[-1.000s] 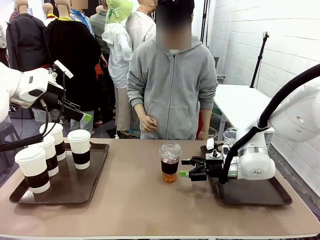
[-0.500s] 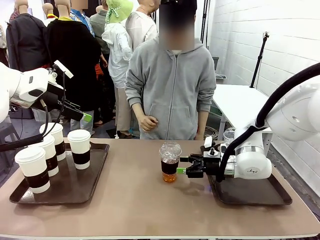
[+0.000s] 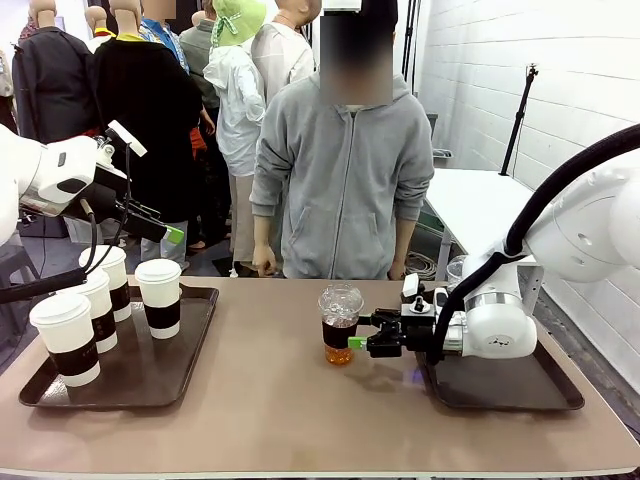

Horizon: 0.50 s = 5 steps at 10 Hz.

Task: Distribute the coffee onto the tray.
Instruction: Pick up another iced Americano from the middle of the table and place it on the right Handle tray.

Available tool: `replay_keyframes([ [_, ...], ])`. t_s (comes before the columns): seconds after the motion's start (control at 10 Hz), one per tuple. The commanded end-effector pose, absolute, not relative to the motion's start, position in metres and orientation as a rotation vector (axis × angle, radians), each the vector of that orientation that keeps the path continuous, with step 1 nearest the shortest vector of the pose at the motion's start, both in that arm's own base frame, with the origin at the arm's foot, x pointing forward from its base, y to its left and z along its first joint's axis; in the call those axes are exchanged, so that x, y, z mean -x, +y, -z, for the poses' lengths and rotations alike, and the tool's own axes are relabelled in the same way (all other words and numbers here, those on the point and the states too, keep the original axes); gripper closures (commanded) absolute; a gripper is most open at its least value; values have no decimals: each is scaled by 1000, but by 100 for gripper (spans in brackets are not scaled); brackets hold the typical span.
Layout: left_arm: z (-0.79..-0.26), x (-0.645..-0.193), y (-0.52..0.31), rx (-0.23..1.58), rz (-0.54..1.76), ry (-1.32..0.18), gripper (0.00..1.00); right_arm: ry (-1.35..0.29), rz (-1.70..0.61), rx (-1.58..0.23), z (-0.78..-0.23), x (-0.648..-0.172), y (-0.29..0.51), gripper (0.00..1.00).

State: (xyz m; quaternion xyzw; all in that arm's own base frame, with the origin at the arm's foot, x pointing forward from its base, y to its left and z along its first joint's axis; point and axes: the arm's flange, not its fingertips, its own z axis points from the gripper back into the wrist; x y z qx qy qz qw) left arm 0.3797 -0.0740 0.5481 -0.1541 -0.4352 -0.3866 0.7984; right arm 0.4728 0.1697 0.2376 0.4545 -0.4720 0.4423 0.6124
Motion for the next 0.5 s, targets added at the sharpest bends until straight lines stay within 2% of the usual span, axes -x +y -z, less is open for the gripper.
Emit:
replay_keyframes([
  [0.0,-546,-381,-73,339,828,-932,0,-1144,-1003,-1038,-232,-478,182,0],
  [0.4,-546,-381,-73,339,828,-932,0,-1124,-1022,-1065,-229,-479,195,0],
])
